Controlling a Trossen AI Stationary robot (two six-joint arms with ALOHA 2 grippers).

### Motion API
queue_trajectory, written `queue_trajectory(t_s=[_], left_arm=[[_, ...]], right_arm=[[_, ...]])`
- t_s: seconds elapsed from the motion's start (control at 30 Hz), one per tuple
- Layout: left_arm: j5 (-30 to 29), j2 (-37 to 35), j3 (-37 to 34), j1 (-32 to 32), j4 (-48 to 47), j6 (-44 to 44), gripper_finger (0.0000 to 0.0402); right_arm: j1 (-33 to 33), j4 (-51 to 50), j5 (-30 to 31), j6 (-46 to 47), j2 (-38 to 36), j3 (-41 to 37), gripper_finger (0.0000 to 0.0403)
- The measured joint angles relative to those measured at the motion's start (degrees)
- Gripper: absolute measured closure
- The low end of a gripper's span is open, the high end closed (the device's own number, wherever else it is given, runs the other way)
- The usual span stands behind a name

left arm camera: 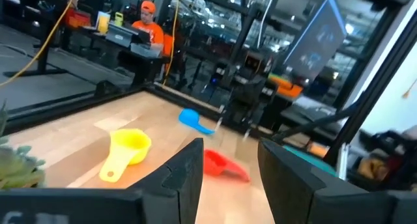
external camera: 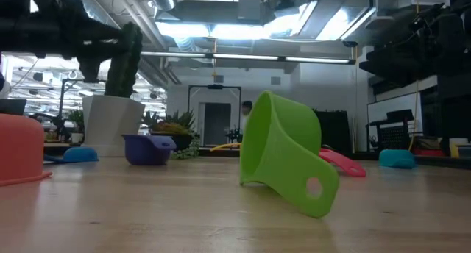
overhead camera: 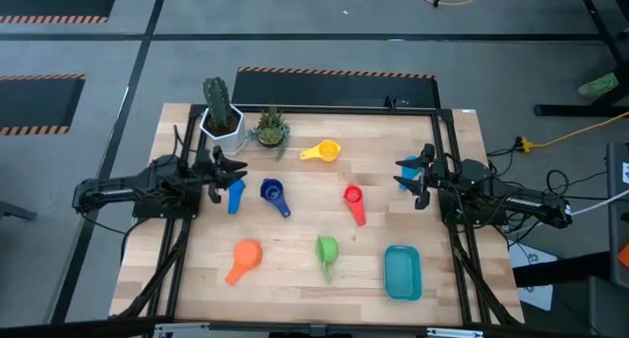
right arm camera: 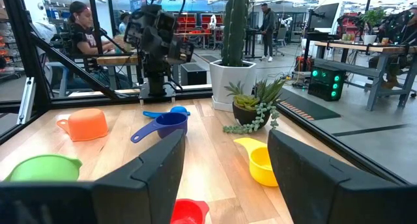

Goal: Nest measuring cups in basket
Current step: Move the orange measuring cup to the center of the table

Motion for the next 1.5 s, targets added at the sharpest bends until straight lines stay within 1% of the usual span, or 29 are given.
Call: queue_trajectory(t_s=[0.23,0.33,0.43,0.53,0.63,0.8,0.9,0.97,1.03,1.27,1.5], left_arm=[[0.2,1.6,6.4,-0.9,-0.2,-0.2,0.0264],[0.1,4.4,10.2,-2.5,-2.1,-0.5,0.0264],[0.2,8.8,13.9,-4.3,-4.1,-4.5,0.0264],[1.2,14.1,17.9,-6.5,-8.0,-10.4,0.0264],[5.0,19.7,22.6,-8.8,-14.4,-18.1,0.0264],[15.7,27.1,28.7,-12.8,-24.6,-33.8,0.0264],[22.7,30.2,29.2,-15.6,-25.2,-45.8,0.0264],[25.7,31.9,29.2,-17.6,-25.6,-52.4,0.0264],[26.6,33.6,29.2,-19.6,-26.0,-56.7,0.0264],[26.3,38.9,29.2,-27.2,-26.1,-67.2,0.0264],[23.4,43.8,29.2,-36.1,-26.1,-78.7,0.0264]], right_arm=[[0.0,0.0,0.0,0.1,0.0,0.0,0.0178],[0.0,0.0,0.0,0.1,0.0,0.0,0.0178],[0.0,0.0,0.0,0.2,0.0,0.0,0.0178],[0.0,0.0,0.0,0.2,0.0,0.0,0.0178],[0.0,0.0,0.0,0.2,0.0,0.0,0.0178],[0.0,0.0,0.0,0.2,0.0,0.0,0.0178],[0.0,0.0,0.0,0.2,0.0,0.0,0.0178],[0.0,0.0,0.0,0.2,0.0,0.0,0.0178],[0.0,0.0,0.0,0.2,0.0,0.0,0.0178],[0.0,0.0,0.0,0.2,0.0,0.0,0.0178],[0.0,0.0,0.0,0.2,0.0,0.0,0.0178]])
